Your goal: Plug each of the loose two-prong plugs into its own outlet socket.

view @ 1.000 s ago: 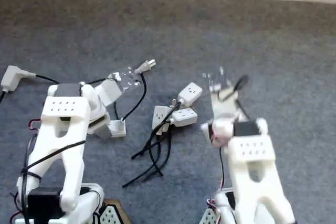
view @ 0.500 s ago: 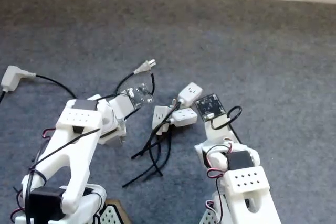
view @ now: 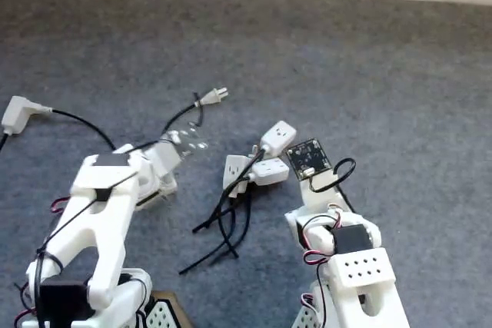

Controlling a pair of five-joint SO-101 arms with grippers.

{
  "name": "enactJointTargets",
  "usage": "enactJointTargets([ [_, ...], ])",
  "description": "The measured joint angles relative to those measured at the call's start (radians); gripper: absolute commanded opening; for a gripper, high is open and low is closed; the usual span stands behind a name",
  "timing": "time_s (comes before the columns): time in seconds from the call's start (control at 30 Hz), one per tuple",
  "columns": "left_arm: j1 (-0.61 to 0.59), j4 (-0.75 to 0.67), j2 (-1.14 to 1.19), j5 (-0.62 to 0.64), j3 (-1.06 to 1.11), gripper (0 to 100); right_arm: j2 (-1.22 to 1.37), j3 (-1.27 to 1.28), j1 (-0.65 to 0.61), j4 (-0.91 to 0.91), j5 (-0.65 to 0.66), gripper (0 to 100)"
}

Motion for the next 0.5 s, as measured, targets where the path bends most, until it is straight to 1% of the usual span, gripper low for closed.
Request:
enactJointTargets([
  [0.13,-0.150,0.002,0.000,0.034,-0.094,1,0.000,0.000,0.000,0.000,0.000,27.4],
  [0.33,-0.330,0.072,0.002,0.040,-0.284,1,0.000,0.000,0.000,0.000,0.000,27.4],
  [0.5,-0.453,0.132,0.153,0.043,-0.508,1,0.000,0.000,0.000,0.000,0.000,27.4],
])
